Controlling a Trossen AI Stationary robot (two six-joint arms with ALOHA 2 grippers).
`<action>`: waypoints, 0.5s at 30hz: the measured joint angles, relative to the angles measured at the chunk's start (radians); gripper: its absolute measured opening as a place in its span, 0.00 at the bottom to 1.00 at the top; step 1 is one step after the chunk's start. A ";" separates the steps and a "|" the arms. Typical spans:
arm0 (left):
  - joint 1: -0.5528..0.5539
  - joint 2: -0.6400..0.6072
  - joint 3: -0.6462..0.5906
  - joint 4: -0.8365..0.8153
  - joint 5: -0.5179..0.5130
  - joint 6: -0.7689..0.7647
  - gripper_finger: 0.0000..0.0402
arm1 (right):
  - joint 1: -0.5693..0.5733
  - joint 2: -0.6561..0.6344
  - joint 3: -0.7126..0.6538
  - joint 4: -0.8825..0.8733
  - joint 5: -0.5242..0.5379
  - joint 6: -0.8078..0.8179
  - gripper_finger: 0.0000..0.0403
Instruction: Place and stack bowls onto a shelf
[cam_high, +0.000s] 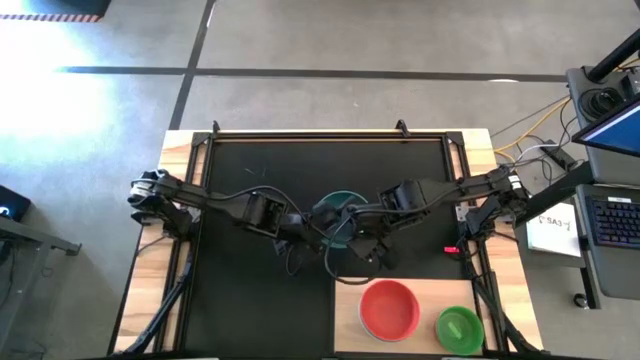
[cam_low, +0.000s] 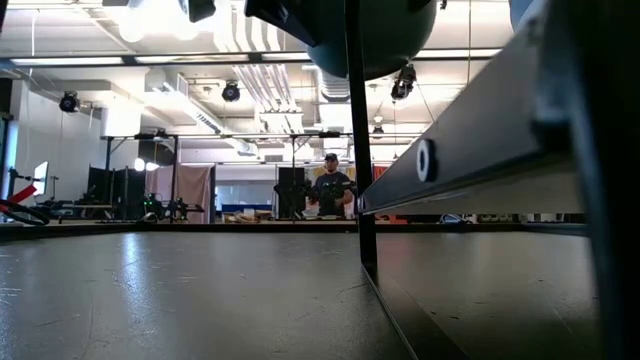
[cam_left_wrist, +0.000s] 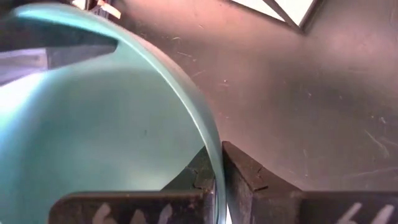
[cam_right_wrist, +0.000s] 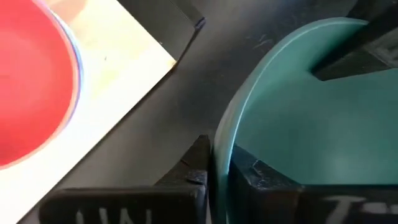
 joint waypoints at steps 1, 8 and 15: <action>0.000 0.000 0.000 0.003 0.001 -0.014 0.00 | 0.000 0.000 0.000 0.000 -0.006 0.003 0.03; -0.002 0.001 0.000 0.039 0.008 -0.174 0.03 | -0.004 0.000 0.000 -0.013 -0.046 0.011 0.02; -0.002 0.001 0.001 0.077 0.003 -0.322 0.20 | -0.026 0.000 0.001 -0.029 -0.021 0.051 0.02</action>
